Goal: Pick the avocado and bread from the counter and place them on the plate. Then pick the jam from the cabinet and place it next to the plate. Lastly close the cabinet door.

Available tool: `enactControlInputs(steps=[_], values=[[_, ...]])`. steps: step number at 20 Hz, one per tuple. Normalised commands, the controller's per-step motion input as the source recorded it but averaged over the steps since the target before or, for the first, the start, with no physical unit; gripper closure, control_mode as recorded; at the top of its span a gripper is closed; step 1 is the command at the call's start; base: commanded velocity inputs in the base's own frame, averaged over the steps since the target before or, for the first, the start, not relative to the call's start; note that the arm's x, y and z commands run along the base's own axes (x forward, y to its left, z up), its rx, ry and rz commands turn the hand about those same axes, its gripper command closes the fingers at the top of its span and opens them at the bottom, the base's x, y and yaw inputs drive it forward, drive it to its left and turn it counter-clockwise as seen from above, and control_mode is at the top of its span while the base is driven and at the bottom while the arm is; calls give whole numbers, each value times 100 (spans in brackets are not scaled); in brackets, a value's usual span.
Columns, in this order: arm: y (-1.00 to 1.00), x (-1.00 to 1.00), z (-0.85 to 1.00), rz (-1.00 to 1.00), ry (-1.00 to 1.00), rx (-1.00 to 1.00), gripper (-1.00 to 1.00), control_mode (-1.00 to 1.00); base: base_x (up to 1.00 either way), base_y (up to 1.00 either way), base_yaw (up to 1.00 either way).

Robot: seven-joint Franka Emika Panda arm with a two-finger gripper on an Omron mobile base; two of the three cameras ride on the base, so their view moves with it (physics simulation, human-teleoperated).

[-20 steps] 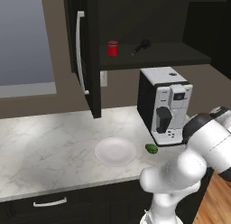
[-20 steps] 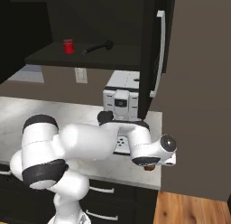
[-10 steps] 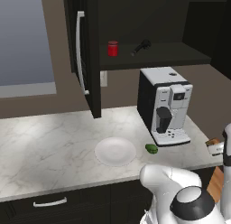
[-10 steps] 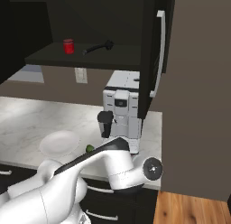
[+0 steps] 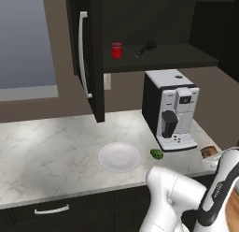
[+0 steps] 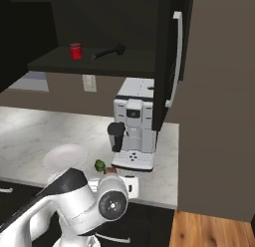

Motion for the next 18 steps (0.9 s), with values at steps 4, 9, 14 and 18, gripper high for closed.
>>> enactControlInputs(steps=[4, 9, 14, 18], values=[[93, -21, 59, 1, 2, 0, 100, -100, 0, 0, 0], [95, -3, 65, 6, 10, 0, 100, -100, 0, 0, 0], [100, 0, 45, 1, 8, -5, 100, -100, 0, 0, 0], [93, 0, 10, 0, 1, -11, 100, -100, 0, 0, 0]])
